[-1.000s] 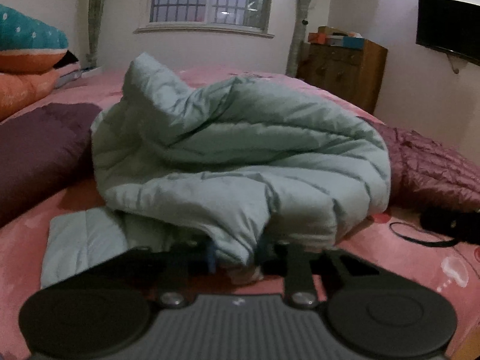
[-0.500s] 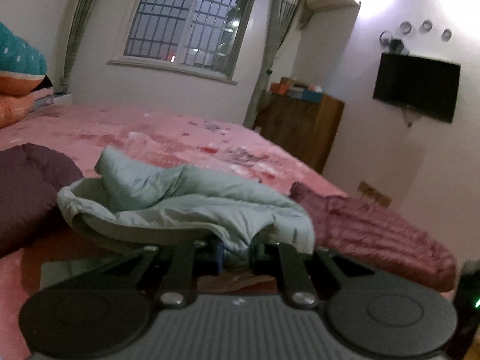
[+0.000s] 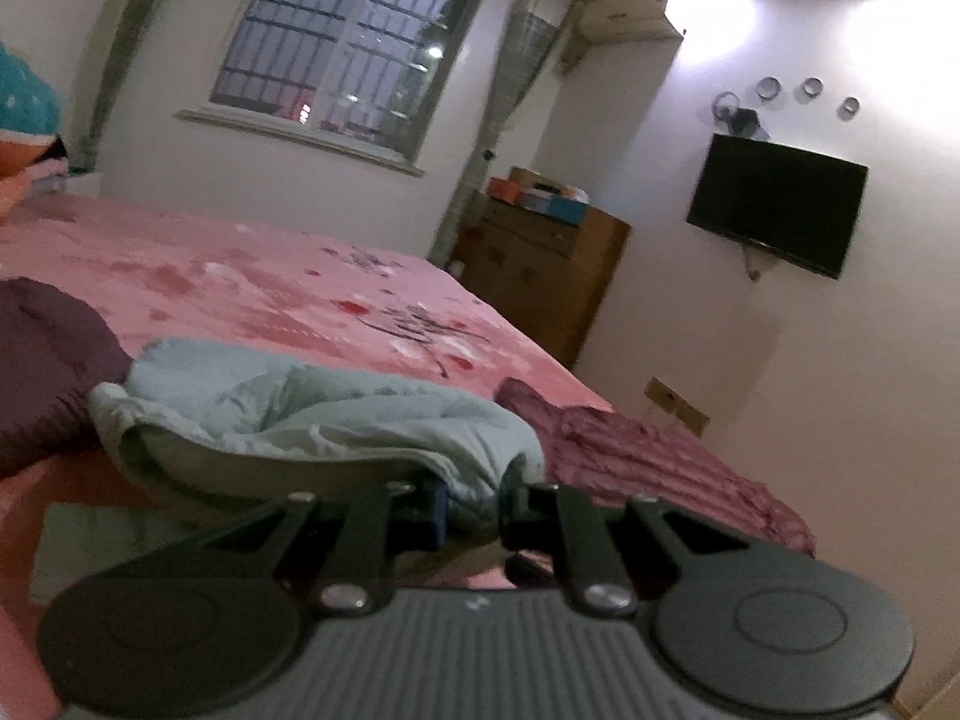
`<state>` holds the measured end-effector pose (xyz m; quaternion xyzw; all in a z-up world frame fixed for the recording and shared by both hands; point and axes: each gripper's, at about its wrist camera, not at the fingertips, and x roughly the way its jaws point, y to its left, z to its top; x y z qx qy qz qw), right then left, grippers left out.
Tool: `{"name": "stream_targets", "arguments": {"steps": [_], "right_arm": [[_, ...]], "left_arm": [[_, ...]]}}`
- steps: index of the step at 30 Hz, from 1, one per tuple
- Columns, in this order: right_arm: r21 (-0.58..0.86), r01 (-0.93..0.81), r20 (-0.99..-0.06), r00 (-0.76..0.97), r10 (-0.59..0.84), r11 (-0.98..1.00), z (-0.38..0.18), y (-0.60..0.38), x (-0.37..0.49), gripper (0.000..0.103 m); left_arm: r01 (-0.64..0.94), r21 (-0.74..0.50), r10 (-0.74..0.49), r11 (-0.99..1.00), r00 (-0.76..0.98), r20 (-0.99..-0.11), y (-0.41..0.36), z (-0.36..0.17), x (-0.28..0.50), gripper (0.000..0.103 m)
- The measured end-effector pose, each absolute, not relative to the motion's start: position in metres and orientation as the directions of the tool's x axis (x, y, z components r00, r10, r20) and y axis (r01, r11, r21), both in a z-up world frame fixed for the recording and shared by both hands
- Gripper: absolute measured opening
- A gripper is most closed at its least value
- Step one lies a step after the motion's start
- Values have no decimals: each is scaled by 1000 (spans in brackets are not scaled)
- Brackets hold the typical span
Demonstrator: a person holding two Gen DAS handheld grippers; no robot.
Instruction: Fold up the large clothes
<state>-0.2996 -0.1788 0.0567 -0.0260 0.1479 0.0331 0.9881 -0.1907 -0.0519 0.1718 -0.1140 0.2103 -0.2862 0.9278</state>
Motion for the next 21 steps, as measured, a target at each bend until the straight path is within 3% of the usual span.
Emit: {"name": "stream_targets", "arguments": {"steps": [8,12,17,20,21], "right_arm": [[-63,77,-265,960,-91,995,54,-198,-284,103],[-79,124,-268,953,-140,989,55,-208,-282,83],[-46,168,-305,936,-174,985,51,-224,-271,73],[-19,215,-322,923,-210,976,52,-238,-267,73],[-5,229,-329,919,-217,973,52,-243,-266,78]], "left_arm": [[571,-330,-659,752,660,-361,-72,165,-193,12],[591,-353,-688,725,622,-373,-62,165,-189,13],[610,-305,-680,731,621,-390,-30,169,-195,46],[613,-220,-641,759,645,-415,-6,168,-195,53],[612,-187,-625,769,656,-424,1,166,-194,54]]}}
